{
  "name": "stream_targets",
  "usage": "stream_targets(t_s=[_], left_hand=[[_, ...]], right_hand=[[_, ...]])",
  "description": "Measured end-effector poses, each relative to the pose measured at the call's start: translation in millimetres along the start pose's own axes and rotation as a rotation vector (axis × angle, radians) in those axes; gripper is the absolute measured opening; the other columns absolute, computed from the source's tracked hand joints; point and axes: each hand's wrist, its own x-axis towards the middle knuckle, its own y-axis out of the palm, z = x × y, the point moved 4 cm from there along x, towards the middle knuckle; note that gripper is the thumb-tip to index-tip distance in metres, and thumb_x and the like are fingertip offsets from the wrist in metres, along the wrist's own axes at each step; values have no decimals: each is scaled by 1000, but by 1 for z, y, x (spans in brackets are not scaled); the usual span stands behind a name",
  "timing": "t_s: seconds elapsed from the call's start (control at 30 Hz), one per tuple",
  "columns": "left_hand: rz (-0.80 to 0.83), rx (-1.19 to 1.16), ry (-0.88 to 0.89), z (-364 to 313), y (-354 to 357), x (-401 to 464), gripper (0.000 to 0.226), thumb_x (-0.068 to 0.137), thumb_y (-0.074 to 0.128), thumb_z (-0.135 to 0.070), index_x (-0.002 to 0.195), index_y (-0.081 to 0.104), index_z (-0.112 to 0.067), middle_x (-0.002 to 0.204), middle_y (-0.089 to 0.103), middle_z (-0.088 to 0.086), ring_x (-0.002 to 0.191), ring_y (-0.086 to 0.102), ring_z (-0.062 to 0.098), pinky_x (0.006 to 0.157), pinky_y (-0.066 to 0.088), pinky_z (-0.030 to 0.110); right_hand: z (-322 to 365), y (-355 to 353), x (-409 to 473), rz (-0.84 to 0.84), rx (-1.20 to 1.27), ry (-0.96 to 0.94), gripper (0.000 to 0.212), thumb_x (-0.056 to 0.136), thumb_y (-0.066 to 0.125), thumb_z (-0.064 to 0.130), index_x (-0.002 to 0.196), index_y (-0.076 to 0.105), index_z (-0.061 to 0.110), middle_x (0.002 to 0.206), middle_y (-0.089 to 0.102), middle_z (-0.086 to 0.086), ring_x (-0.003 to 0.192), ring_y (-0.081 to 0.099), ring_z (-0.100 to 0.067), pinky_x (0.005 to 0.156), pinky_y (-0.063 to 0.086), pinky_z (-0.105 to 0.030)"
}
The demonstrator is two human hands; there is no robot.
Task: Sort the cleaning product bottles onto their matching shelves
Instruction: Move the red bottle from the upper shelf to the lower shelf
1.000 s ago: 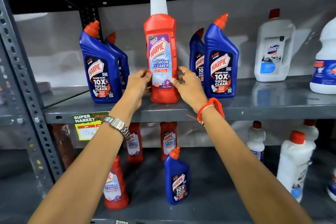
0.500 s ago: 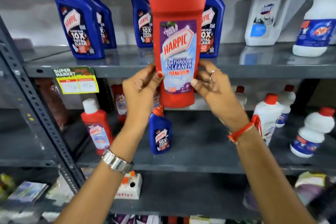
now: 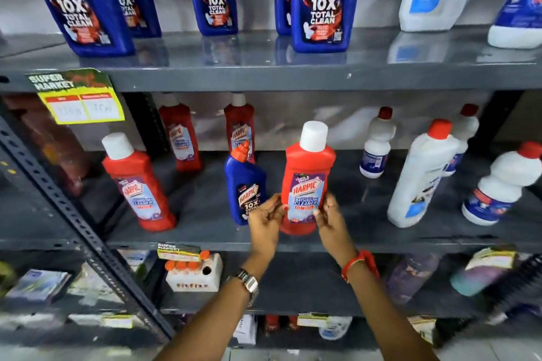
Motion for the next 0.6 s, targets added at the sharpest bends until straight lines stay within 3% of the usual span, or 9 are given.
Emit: stream_targets(t_s=[0.07,0.17,0.3,0.4,0.43,0.5,0.53,0.6], left_hand=[[26,-2,-33,17,3,11,35,81,51,14,105,59,-10,98,68,6,80,65,-6,75,54,12],[6,-18,-91,34,7,24,40,80,50,17,110,52,-10,112,56,14,76,64,-11,81,55,17],[27,71,-92,44,9,37,35,81,51,15,111,57,-3,110,61,12,79,63,-11,79,54,14],[64,130,-83,40,9,41,26,82,55,7,107,61,3,106,63,8,94,65,7,90,54,35],[61,147,-81,36,7,40,27,82,56,6,109,60,3,106,63,6,96,64,10,92,54,35],[-52,153,-14,24,-1,32,29,82,54,8,110,60,1,107,63,6,93,62,-6,92,52,24],[-171,130,55,16,-11,25,32,82,52,11,110,61,-1,110,64,9,95,60,-10,91,50,17],[-426,93,219,3,-33,9,40,79,45,17,109,62,-4,122,60,11,111,56,-1,95,47,17]], right_hand=[[-8,1,9,-20,-49,9,38,91,40,-5,129,35,0,120,51,-10,109,49,-18,81,41,1],[-16,6,23,-35,-89,37,38,91,39,-4,129,35,-2,119,53,-12,106,48,-16,85,42,-15],[-23,10,30,-54,-99,87,39,92,39,-4,130,34,-2,125,52,-19,108,45,-16,91,40,-26],[-28,12,33,-85,-79,92,42,91,39,-4,133,33,2,124,51,-15,111,44,-15,93,38,-27],[-29,13,33,-107,-72,87,42,91,40,-4,132,34,2,125,52,-16,111,46,-17,94,39,-29],[-28,16,29,-180,-9,68,43,88,45,-7,129,38,3,124,54,-16,112,52,-16,96,44,-29],[-27,16,25,-244,43,46,45,85,46,-11,127,41,4,121,54,-13,110,54,-8,97,46,-24],[-19,12,12,-435,100,-38,44,77,45,-16,118,48,0,111,55,-6,102,55,8,89,45,-7]])
